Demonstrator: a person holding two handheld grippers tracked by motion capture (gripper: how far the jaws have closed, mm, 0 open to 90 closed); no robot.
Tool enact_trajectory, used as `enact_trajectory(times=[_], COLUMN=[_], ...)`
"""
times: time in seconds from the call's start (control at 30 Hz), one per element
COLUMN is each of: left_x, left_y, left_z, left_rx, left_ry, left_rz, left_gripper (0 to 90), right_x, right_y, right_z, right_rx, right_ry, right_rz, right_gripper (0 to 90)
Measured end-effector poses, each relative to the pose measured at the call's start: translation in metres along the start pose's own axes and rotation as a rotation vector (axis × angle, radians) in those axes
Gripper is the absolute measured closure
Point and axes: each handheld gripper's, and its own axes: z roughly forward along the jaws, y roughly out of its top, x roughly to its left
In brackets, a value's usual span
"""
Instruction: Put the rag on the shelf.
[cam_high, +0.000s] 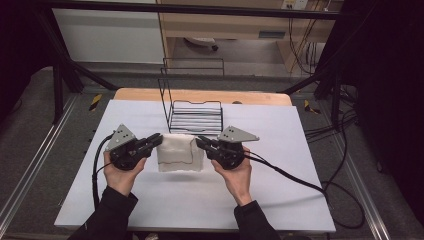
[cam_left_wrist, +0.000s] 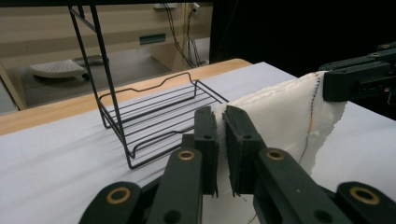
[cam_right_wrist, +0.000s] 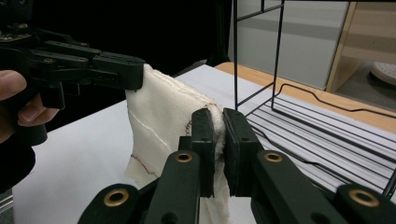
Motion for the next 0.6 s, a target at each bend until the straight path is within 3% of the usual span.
enact_trajectory(times=[0.6], left_x=[-0.008], left_y=[0.025], left_z=[0.006], left_rx=[-0.074], left_ry=[-0.017], left_rz=[0.003], left_gripper=[83.2], right_x=[-0.005], right_y=[0.025], right_z=[-0.019], right_rx=[-0.066], right_ry=[-0.038], right_rz=[-0.046], right_gripper=[84.0])
